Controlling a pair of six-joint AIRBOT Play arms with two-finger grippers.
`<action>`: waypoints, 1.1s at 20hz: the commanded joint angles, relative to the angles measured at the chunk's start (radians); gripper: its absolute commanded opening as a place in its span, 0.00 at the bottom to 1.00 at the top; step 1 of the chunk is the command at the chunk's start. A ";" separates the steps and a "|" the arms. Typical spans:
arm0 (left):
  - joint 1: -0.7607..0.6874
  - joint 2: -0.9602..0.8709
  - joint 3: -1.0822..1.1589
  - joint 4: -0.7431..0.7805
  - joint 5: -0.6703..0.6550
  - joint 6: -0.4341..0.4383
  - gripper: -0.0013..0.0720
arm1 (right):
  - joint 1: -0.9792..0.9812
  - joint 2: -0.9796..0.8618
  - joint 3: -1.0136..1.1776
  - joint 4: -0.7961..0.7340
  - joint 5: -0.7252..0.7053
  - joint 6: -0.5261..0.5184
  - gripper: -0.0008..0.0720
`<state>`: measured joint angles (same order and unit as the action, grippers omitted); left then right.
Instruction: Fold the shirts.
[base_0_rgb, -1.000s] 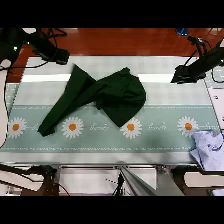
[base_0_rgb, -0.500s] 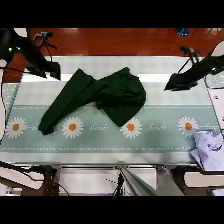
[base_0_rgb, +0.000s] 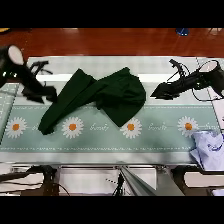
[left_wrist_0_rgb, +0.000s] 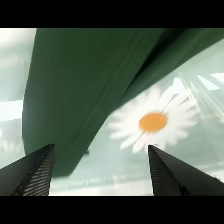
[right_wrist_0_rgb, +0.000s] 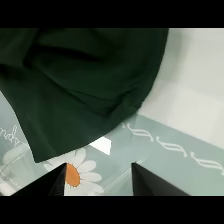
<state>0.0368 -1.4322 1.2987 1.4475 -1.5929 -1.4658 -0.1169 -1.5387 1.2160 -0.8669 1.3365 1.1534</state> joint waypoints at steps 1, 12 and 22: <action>0.078 0.158 -0.284 -0.019 0.075 0.011 0.94 | 0.000 0.000 -0.015 0.023 -0.013 -0.040 0.68; 0.315 0.283 -0.473 -0.020 0.252 0.096 0.96 | 0.000 0.000 -0.015 0.023 0.028 -0.059 0.68; 0.312 0.096 -0.482 -0.163 0.283 0.315 0.19 | 0.000 0.000 -0.016 0.041 0.084 -0.029 0.68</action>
<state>0.3470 -1.2984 0.8177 1.3476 -1.3144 -1.2358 -0.1169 -1.5387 1.2011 -0.8288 1.4029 1.1114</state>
